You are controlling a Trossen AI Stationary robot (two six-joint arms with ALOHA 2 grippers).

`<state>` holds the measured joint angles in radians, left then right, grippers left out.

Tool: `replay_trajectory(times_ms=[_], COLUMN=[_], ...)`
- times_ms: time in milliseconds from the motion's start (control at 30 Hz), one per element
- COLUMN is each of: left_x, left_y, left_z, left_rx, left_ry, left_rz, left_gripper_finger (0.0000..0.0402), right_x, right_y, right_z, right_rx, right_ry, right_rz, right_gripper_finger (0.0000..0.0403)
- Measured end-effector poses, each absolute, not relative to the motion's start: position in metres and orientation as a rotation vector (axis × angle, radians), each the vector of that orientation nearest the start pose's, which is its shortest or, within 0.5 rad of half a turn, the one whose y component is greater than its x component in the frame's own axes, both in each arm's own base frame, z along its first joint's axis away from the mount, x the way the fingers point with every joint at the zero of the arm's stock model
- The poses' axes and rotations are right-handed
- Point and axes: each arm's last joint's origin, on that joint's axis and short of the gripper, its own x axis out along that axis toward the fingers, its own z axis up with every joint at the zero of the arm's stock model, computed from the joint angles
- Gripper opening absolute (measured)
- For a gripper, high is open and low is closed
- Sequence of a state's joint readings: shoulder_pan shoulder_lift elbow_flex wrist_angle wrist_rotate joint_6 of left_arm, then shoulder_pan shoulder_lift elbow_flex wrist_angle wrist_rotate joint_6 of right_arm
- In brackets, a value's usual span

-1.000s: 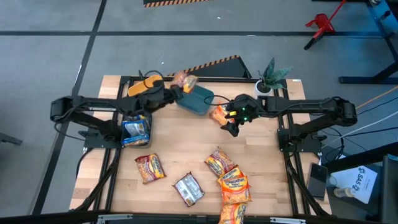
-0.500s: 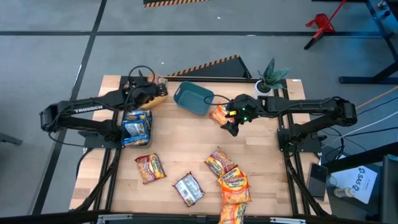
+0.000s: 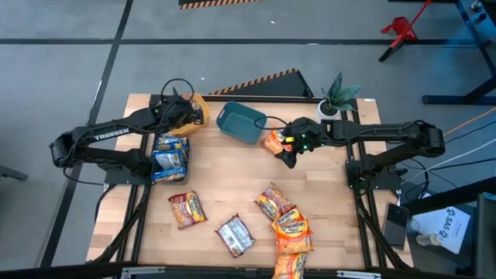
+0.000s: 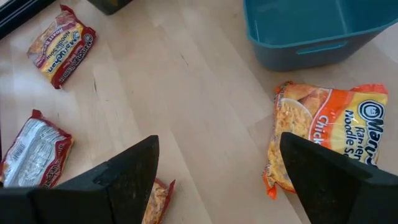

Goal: Sort Maruchan noodles
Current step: Put the red noodle pack into the yellow bin

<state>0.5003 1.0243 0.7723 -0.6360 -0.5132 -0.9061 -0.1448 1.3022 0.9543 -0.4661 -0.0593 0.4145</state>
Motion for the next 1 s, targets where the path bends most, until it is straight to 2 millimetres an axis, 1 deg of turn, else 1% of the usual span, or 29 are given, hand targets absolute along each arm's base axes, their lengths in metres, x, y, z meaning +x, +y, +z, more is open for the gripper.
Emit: replay_trajectory(times_ms=[300, 500, 633, 733, 900, 1000], left_x=[0.149, 0.143, 0.131, 0.123, 0.118, 0.115], left_y=[0.099, 0.094, 0.09, 0.087, 0.089, 0.091], left_z=[0.245, 0.249, 0.249, 0.251, 0.255, 0.255], left_rx=[-0.721, -0.802, -0.884, -0.892, -0.911, -0.931], left_ry=[0.619, 0.594, 0.61, 0.622, 0.565, 0.567], left_rz=[1.355, 1.347, 1.387, 1.407, 1.418, 1.429], left_gripper_finger=[0.0, 0.0, 0.0, 0.0, 0.0, 0.0], right_x=[0.264, 0.264, 0.264, 0.265, 0.266, 0.266], right_y=[-0.037, -0.038, -0.038, -0.038, -0.038, -0.038], right_z=[0.261, 0.261, 0.261, 0.261, 0.262, 0.262], right_rx=[0.468, 0.465, 0.464, 0.463, 0.462, 0.462], right_ry=[0.781, 0.779, 0.779, 0.775, 0.764, 0.76], right_rz=[-0.263, -0.27, -0.27, -0.273, -0.27, -0.27], right_gripper_finger=[0.0321, 0.0321, 0.0321, 0.0321, 0.0321, 0.0321])
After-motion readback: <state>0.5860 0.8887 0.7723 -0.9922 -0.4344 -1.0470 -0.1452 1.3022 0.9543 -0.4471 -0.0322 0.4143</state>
